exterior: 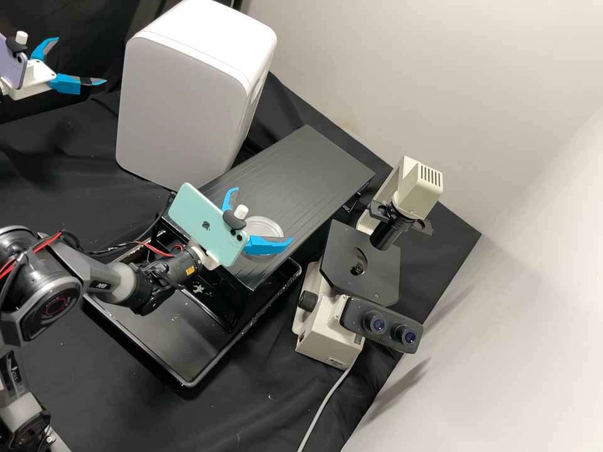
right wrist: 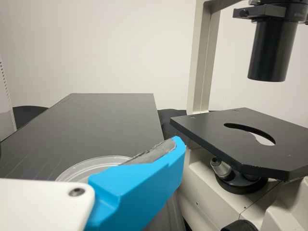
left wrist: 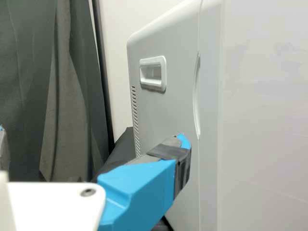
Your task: Remove the lid from the petri dish
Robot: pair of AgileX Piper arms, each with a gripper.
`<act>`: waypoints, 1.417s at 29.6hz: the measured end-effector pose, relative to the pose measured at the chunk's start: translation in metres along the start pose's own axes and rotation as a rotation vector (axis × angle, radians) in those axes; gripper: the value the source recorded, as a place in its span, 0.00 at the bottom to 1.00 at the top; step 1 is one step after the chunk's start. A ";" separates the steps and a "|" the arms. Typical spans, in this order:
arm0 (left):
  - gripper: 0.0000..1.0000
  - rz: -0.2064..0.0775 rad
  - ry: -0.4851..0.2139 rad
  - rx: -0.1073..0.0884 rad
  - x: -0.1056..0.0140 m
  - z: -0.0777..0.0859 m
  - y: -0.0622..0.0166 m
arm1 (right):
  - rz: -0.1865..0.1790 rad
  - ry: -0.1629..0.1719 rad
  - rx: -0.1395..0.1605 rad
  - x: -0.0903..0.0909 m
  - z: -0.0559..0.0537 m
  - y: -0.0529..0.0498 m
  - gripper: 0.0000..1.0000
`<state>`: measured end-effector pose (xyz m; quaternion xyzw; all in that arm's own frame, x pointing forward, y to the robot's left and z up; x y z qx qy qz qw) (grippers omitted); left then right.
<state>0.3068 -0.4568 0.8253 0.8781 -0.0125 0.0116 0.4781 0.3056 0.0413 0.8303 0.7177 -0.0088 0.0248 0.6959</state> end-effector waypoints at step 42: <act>1.00 -0.111 -0.440 -0.064 -0.068 0.073 -0.0435 | 0.000 0.000 0.000 0.000 0.000 0.000 1.00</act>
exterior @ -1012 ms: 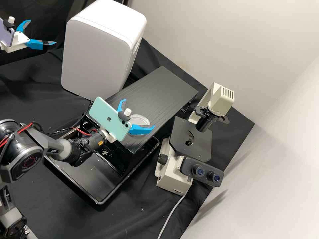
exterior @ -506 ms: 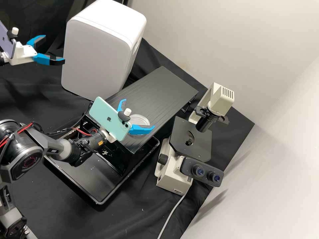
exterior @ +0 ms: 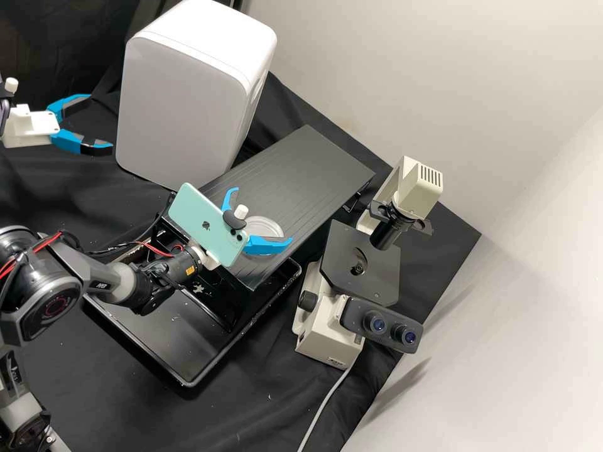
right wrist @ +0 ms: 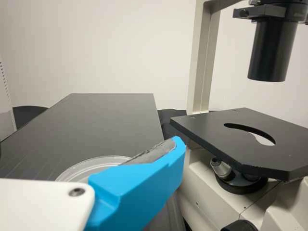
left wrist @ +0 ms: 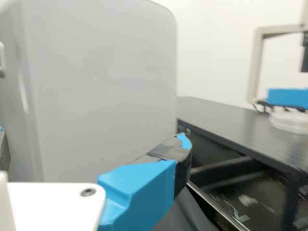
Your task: Remove the lid from the petri dish
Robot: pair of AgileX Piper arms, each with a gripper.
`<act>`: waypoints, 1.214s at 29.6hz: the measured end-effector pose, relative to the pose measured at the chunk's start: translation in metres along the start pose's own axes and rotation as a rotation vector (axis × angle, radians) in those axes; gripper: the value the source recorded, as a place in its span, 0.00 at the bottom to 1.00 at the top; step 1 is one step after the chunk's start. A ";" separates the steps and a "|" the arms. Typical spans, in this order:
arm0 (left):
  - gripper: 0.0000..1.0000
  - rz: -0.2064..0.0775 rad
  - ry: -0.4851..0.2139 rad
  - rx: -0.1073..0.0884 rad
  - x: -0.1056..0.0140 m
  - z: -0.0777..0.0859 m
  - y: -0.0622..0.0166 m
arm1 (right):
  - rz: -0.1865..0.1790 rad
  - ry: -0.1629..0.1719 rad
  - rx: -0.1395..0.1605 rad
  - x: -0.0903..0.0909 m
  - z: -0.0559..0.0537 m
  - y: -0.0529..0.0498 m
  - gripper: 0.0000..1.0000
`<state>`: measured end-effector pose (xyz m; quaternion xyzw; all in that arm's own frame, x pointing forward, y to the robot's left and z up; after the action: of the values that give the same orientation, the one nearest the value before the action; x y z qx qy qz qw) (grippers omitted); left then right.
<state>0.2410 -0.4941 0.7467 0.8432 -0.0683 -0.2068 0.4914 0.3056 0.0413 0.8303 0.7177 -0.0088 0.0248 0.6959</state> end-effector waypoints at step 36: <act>1.00 -0.149 -0.121 0.020 0.017 0.024 -0.0420 | 0.000 0.000 0.000 0.000 0.000 0.000 1.00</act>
<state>0.2431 -0.4975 0.6955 0.8369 -0.0372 -0.2924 0.4613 0.3056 0.0413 0.8303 0.7177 -0.0088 0.0248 0.6959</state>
